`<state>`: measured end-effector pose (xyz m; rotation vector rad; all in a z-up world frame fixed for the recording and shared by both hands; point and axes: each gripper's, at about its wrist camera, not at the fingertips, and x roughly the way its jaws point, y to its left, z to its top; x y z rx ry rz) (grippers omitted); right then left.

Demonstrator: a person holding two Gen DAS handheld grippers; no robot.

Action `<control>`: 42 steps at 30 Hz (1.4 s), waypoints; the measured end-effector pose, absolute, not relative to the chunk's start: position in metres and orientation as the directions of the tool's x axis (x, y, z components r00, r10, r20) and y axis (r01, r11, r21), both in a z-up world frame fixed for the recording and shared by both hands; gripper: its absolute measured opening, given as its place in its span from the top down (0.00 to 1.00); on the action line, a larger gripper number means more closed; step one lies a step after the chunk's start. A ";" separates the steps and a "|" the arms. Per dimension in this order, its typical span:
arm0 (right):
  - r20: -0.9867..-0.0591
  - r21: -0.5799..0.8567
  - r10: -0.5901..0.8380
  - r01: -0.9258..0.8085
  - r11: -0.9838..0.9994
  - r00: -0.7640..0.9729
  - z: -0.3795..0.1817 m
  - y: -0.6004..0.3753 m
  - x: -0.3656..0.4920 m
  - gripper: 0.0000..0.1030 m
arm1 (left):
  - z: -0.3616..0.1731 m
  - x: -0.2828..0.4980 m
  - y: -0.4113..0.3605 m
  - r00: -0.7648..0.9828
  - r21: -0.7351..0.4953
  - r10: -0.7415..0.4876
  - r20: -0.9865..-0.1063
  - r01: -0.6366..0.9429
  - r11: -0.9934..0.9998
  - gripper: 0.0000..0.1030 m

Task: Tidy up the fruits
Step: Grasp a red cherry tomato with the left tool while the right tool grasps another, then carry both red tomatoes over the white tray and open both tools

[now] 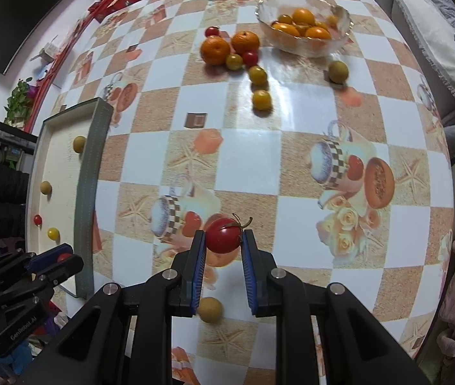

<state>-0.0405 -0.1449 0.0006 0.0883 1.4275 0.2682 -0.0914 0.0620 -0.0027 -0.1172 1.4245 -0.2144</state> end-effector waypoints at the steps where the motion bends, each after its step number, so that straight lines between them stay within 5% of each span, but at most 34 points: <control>1: -0.964 0.221 0.237 -0.138 0.966 0.118 0.002 -0.142 -0.040 0.77 | -0.001 -0.091 0.068 0.138 -0.204 -0.211 -0.968 0.068 0.977 0.79; 29: -0.946 0.277 0.321 -0.409 0.869 0.041 -0.003 0.062 0.042 0.77 | -0.024 -0.008 0.227 0.267 -0.084 -0.016 -0.964 -0.244 0.966 0.79; 42: -0.962 0.252 0.274 -0.403 0.880 -0.003 -0.044 0.102 0.075 0.77 | -0.063 0.019 0.239 0.180 -0.008 0.035 -0.983 -0.233 0.973 0.79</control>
